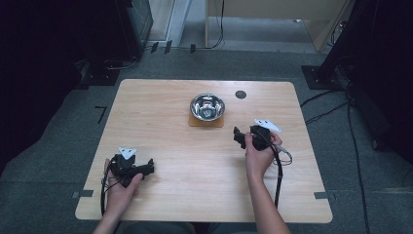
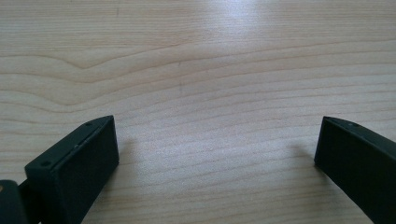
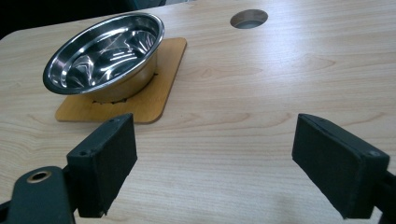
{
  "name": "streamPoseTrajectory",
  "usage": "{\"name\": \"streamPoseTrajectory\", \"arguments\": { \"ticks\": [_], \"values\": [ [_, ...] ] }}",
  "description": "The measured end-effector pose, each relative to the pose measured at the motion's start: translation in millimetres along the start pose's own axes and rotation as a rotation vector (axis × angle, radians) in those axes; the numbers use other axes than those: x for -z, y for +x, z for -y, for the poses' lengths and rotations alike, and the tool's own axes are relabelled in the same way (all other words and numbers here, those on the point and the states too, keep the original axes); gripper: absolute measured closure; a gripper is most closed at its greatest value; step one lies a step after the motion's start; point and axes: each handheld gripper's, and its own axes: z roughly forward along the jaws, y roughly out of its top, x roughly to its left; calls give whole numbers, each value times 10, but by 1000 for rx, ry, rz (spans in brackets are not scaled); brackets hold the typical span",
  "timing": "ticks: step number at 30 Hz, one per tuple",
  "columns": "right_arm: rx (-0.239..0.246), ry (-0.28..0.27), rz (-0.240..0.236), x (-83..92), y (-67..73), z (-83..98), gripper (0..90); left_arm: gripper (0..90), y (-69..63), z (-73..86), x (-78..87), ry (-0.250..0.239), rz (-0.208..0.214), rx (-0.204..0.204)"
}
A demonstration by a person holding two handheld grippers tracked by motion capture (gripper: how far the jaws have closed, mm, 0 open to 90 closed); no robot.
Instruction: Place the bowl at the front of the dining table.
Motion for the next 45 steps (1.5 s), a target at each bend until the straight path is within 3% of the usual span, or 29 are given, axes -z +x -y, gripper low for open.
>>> {"name": "streamPoseTrajectory", "arguments": {
  "ticks": [14,45],
  "values": [
    [3,5,10,88,-67,125,136,0,-1,1,-1,-1,1,2],
    [-24,7,55,495,-515,481,137,0,-1,1,-1,-1,1,2]
  ]
}}
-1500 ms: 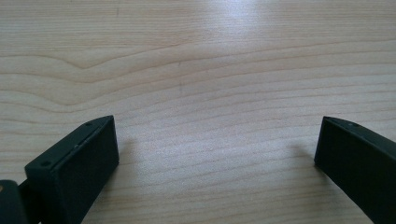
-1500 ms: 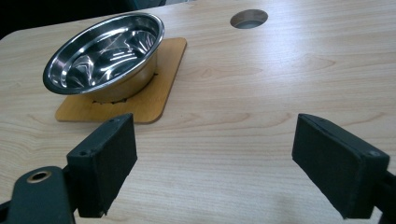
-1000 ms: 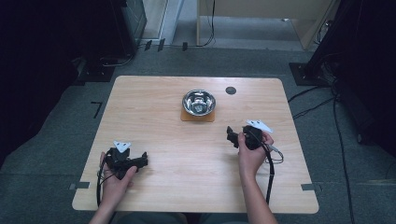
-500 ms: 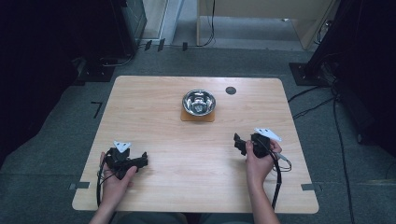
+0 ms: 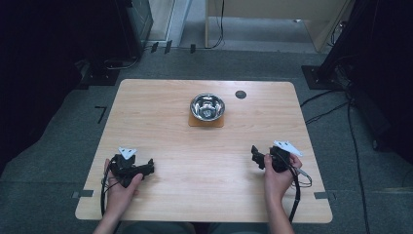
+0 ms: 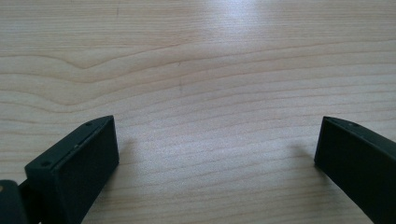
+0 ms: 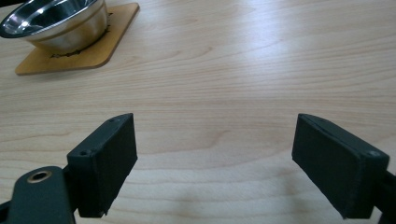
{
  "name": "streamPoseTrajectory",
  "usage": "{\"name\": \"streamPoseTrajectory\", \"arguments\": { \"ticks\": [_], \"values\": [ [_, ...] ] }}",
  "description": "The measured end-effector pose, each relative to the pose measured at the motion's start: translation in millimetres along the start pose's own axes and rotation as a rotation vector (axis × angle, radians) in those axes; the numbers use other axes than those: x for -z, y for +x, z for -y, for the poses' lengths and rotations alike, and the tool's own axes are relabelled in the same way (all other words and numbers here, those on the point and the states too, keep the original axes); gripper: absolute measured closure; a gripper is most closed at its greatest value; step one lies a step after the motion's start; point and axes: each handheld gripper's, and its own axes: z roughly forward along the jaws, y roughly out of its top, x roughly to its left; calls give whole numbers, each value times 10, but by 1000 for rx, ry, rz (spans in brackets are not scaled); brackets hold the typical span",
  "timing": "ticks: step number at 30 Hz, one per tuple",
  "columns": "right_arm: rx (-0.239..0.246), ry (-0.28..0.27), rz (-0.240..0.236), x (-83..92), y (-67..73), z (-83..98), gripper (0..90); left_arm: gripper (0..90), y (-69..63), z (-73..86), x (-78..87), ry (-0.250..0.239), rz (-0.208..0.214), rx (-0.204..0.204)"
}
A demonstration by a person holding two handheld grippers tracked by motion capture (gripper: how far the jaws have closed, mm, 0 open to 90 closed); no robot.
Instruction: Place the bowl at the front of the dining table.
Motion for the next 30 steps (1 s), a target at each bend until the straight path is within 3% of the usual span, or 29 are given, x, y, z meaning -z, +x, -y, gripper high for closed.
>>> {"name": "streamPoseTrajectory", "arguments": {
  "ticks": [21,26,30],
  "values": [
    [-31,25,56,238,-349,224,138,0,0,0,0,0,0,0],
    [-18,31,76,278,-390,238,138,0,0,0,0,0,0,0],
    [25,60,140,321,-410,266,141,0,0,0,0,0,0,0]
  ]
}}
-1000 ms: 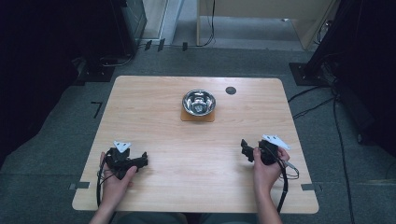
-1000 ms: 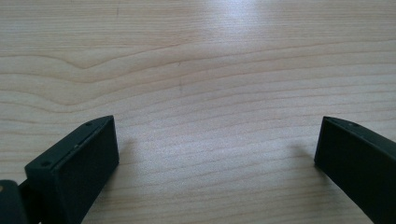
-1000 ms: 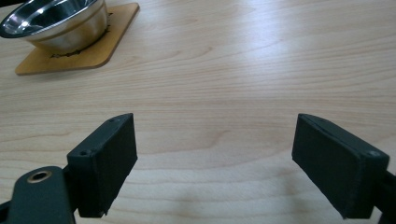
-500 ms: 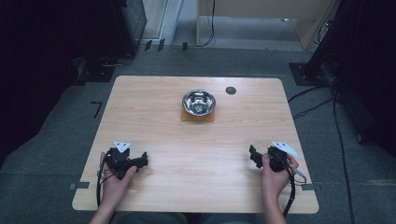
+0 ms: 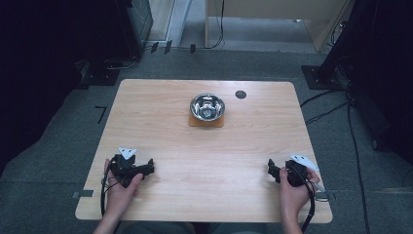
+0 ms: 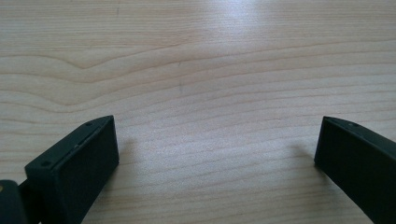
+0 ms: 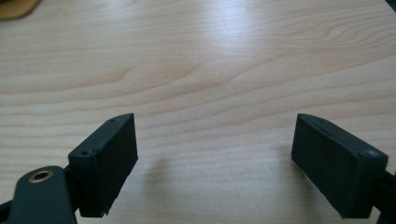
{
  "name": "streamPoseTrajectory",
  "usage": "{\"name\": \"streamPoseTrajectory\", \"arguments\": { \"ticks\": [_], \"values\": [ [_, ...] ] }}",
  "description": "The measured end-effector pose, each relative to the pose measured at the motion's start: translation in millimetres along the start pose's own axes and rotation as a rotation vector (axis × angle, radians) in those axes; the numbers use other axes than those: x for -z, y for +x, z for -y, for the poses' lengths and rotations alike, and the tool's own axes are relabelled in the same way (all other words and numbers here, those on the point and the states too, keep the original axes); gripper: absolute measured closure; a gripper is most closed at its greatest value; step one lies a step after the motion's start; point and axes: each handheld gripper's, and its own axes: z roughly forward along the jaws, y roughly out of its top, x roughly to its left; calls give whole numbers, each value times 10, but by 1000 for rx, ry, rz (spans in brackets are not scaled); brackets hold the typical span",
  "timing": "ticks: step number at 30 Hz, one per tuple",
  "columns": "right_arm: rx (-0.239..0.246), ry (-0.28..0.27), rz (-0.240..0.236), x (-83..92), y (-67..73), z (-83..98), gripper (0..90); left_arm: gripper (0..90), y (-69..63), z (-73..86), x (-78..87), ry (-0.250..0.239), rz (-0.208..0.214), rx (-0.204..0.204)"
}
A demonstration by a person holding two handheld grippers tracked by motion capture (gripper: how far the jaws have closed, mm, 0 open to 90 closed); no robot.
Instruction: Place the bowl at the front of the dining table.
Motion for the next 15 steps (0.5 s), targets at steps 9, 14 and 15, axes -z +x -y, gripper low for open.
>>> {"name": "streamPoseTrajectory", "arguments": {
  "ticks": [9,14,15],
  "values": [
    [22,30,33,40,-10,44,147,0,0,0,0,0,0,0],
    [99,45,96,48,63,71,155,0,0,0,0,0,0,0],
    [94,46,93,47,60,72,154,0,0,0,0,0,0,0]
  ]
}}
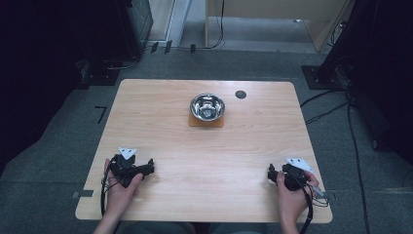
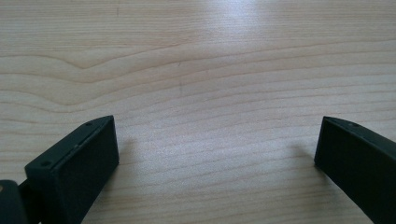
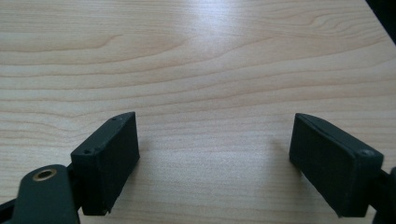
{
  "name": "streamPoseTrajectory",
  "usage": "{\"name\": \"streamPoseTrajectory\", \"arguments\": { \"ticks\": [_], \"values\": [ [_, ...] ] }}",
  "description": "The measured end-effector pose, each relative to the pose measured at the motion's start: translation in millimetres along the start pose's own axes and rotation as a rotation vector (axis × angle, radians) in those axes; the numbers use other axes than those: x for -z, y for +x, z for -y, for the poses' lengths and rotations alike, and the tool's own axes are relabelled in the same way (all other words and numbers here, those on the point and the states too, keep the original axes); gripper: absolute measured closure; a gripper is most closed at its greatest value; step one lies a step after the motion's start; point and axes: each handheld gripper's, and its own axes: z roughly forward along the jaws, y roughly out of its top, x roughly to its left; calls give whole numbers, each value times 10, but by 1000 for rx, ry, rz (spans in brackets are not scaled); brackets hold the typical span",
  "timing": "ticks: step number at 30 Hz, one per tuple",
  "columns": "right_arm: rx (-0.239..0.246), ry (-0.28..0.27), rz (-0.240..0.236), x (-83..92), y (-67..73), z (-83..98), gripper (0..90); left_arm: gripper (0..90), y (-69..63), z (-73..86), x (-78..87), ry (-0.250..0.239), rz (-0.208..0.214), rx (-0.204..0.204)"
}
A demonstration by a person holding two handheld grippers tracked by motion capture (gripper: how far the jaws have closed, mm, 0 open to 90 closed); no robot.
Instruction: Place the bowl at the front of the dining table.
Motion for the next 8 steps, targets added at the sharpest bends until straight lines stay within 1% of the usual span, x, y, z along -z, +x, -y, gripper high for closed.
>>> {"name": "streamPoseTrajectory", "arguments": {
  "ticks": [1,8],
  "values": [
    [-18,7,-6,0,-9,0,153,0,0,0,0,0,0,0],
    [-14,8,-8,-4,-7,-1,141,0,0,0,0,0,0,0]
  ]
}}
